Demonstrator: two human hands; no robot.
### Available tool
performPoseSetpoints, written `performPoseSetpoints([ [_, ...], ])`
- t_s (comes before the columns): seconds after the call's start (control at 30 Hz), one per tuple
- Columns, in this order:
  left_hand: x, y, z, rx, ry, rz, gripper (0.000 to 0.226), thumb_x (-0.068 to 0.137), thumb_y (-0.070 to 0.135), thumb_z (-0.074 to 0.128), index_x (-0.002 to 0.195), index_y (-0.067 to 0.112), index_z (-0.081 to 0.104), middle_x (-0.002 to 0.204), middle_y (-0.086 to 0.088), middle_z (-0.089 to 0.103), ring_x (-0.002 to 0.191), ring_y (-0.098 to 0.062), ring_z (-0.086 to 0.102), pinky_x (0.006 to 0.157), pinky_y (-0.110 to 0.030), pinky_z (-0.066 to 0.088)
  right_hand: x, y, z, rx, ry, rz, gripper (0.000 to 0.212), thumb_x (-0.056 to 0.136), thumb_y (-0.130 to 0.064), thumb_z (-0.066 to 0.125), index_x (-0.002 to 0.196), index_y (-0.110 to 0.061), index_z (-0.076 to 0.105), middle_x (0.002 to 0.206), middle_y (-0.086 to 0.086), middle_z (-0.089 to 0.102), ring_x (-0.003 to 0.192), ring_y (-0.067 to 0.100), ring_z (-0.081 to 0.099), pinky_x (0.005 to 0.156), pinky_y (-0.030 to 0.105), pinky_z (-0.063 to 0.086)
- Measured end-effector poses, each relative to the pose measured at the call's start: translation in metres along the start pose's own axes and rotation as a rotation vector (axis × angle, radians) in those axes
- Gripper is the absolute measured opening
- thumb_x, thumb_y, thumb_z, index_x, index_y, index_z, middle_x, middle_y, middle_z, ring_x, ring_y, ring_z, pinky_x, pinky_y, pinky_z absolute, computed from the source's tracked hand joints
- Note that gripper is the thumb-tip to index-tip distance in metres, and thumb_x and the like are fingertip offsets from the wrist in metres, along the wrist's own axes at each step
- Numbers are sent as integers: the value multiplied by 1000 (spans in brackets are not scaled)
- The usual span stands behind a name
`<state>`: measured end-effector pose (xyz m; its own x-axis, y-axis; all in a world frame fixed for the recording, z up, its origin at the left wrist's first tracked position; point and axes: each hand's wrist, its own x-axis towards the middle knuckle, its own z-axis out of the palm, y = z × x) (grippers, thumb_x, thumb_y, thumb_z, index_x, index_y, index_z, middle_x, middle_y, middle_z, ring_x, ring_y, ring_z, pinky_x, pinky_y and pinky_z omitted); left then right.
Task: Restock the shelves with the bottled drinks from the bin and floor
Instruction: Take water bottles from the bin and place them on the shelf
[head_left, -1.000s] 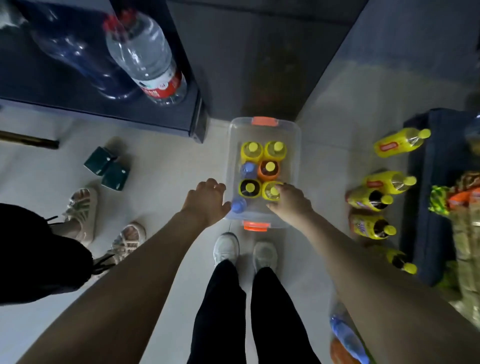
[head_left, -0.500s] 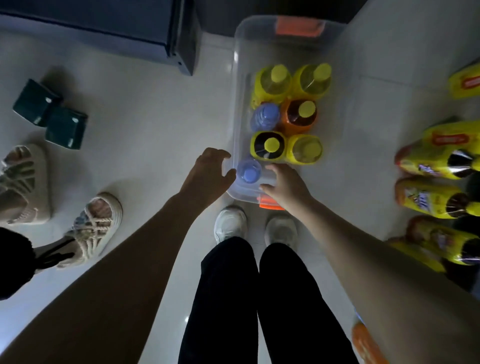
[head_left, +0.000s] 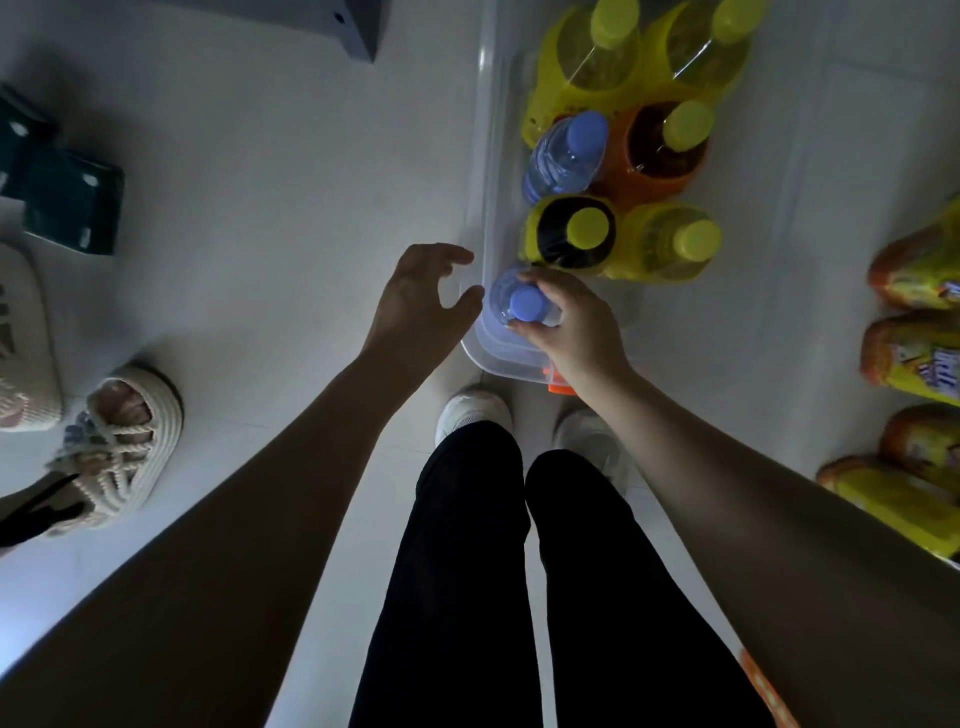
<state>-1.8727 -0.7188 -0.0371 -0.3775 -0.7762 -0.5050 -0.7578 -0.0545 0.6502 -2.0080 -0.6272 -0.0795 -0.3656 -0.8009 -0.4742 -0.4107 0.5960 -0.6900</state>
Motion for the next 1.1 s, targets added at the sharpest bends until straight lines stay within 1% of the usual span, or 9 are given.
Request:
performPoseSetpoints([
  [0.2, -3, 7, -7, 11, 14, -6, 30, 87, 18, 63, 116, 14, 58, 121, -2, 54, 108, -10, 54, 92, -26, 46, -5, -7, -10, 10, 22, -3, 45, 74, -13, 77, 116, -6, 63, 120, 7, 64, 113, 21, 57, 89, 12, 33],
  [0.33, -13, 20, -18, 12, 18, -24, 30, 87, 17, 62, 116, 14, 58, 123, -2, 54, 109, -10, 54, 91, -22, 43, -14, -19, -26, 81, 25, 39, 43, 75, -13, 76, 117, -10, 64, 116, 5, 66, 108, 19, 57, 84, 14, 34],
  [0.47, -29, 45, -37, -37, 34, -36, 28, 87, 16, 62, 115, 14, 58, 123, -2, 54, 109, -11, 55, 91, -21, 42, -29, -40, -54, 145, 47, 91, 43, 77, -17, 75, 118, -13, 63, 98, -2, 64, 89, 11, 52, 81, 19, 38],
  [0.67, -61, 104, -81, -135, 39, -1, 27, 86, 15, 63, 113, 13, 60, 122, -2, 55, 108, -11, 55, 95, -29, 46, -59, -96, -129, 262, 119, 114, 38, 73, -18, 77, 108, -10, 65, 97, 4, 66, 94, 20, 60, 89, 38, 47],
  [0.8, -84, 157, -120, -169, 29, 48, 26, 86, 15, 63, 111, 13, 59, 120, -1, 56, 103, -8, 54, 92, -23, 44, -86, -150, -194, 342, 148, 97, 36, 68, -17, 76, 102, -14, 64, 91, 0, 64, 86, 12, 58, 84, 34, 47],
  [0.9, -105, 204, -150, -207, -3, 98, 25, 85, 14, 63, 110, 12, 59, 119, 0, 57, 105, -10, 54, 87, -16, 41, -111, -191, -244, 433, 201, 69, 29, 75, -2, 74, 98, -13, 61, 84, -3, 63, 74, -3, 58, 78, 21, 47],
  [0.97, -120, 237, -169, -221, -30, 141, 24, 85, 13, 63, 109, 12, 59, 114, 0, 58, 105, -11, 54, 82, -7, 40, -129, -219, -279, 443, 233, 42, 26, 78, 1, 70, 96, -14, 60, 82, -7, 62, 69, -9, 57, 74, 15, 47],
  [1.03, -137, 274, -188, -241, -54, 184, 21, 85, 12, 63, 105, 14, 59, 109, 1, 58, 104, -11, 55, 80, -4, 39, -147, -246, -312, 452, 279, 15, 26, 77, 0, 71, 90, -20, 60, 82, -8, 63, 72, -4, 58, 80, 24, 47],
  [1.1, -153, 315, -205, -249, -70, 235, 20, 85, 11, 62, 105, 13, 59, 107, 1, 58, 104, -12, 56, 84, -13, 41, -168, -273, -347, 475, 326, -15, 27, 77, 1, 71, 92, -19, 59, 82, -8, 62, 70, -5, 57, 82, 27, 47],
])
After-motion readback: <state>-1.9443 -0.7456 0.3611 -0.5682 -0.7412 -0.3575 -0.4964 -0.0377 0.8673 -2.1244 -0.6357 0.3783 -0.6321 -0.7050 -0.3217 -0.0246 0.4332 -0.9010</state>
